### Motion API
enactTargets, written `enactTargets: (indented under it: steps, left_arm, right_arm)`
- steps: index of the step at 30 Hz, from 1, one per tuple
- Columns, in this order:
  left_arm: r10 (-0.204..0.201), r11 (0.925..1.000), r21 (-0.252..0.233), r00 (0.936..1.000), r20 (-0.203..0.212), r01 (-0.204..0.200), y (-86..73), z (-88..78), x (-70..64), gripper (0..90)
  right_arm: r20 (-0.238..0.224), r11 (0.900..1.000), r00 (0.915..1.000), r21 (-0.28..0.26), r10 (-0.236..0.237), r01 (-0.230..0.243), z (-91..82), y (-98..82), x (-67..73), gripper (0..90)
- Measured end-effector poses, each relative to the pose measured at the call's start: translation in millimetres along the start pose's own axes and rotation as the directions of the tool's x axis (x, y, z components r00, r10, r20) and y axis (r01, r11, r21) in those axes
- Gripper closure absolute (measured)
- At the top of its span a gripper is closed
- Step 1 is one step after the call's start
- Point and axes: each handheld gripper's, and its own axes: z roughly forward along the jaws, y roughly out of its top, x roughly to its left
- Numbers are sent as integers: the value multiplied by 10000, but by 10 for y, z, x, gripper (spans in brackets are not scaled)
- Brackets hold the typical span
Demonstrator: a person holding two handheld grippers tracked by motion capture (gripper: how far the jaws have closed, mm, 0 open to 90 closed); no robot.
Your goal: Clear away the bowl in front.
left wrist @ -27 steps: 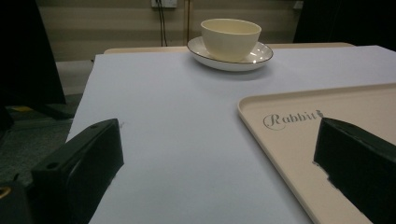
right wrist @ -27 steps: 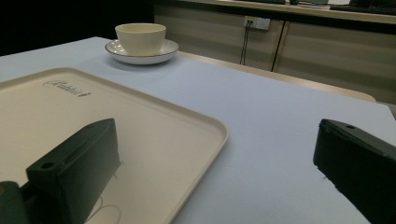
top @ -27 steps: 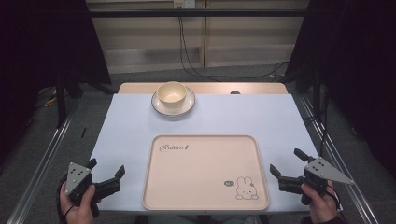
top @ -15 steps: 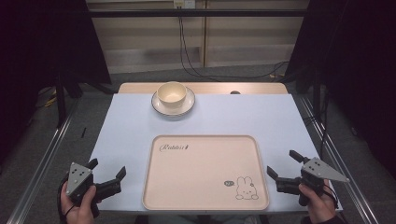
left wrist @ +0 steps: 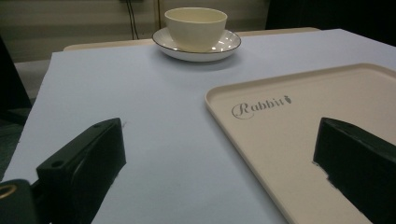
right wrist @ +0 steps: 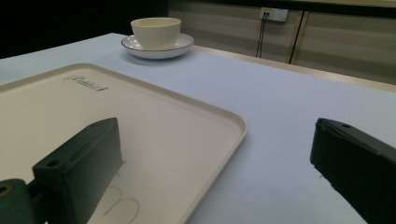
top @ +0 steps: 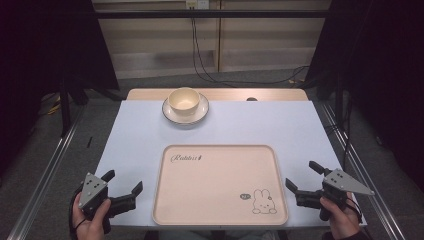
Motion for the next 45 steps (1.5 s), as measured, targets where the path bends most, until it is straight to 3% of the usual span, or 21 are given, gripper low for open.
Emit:
enactTargets:
  steps: [2,5,6,8,10,12,16,23,24,26,27,28,30,35,41,43,44,45]
  left_arm:
    - [132,9998,136,9999,-58,-131,16,42,-23,21]
    - [-59,10000,8,9996,282,59,39,83,-28,19]
    - [441,9990,35,9990,-51,-441,65,111,-42,22]
    - [489,9988,6,9987,152,-489,94,137,-37,16]
    - [-18,10000,-9,9999,162,19,130,163,-51,18]
    - [4,10000,-48,9999,104,-4,149,173,-68,13]
    - [477,9988,-128,9971,594,-471,256,250,-159,14]
    - [742,9968,-350,9954,607,-721,383,403,-203,19]
    - [890,9956,-361,9928,806,-863,419,471,-203,18]
    - [866,9957,-406,9930,799,-836,430,498,-210,18]
    - [1153,9928,-419,9906,732,-1124,455,543,-209,19]
    - [1212,9914,-591,9895,792,-1167,461,562,-205,19]
    - [1290,9910,-483,9878,871,-1251,479,596,-193,12]
    - [963,9946,-486,9895,1082,-915,514,661,-203,29]
    - [1191,9925,-443,9837,1348,-1141,592,711,-248,33]
    - [1029,9945,-372,9787,1777,-978,653,768,-250,34]
    - [1104,9937,-389,9799,1661,-1054,673,794,-260,33]
    - [1541,9880,-359,9765,1504,-1504,697,829,-266,32]
  right_arm:
    - [-18,10000,10000,23,0,0,6,-2,1,24]
    - [-36,9999,9999,46,-155,156,11,0,7,24]
    - [-111,9998,9998,8,-181,181,19,2,15,24]
    - [-122,9998,9997,33,-206,207,21,0,15,24]
    - [-89,9999,9998,-15,-156,156,25,0,12,24]
    - [-50,9998,9998,-25,-173,173,26,-1,9,24]
    - [-199,9998,9997,14,-173,173,28,6,11,24]
    - [-173,9999,9998,-37,-136,135,32,2,-1,24]
    - [-167,9999,9998,-44,-132,131,31,2,-1,24]
    - [-178,9999,9998,-47,-127,126,31,2,-2,24]
    - [-175,9999,9997,-39,-143,142,30,2,-3,24]
    - [-186,9999,9997,-38,-151,150,28,2,-3,24]
    - [-172,9999,9997,-38,-145,144,25,2,-4,24]
    - [-255,9999,9996,-14,-118,118,21,2,-7,25]
    - [-211,9999,9997,-29,-140,139,23,3,-6,25]
    - [-227,9999,9996,-33,-142,142,24,2,-8,25]
    - [-228,9999,9996,-27,-137,136,24,2,-9,25]
    - [-233,9999,9996,-20,-138,138,25,1,-9,25]
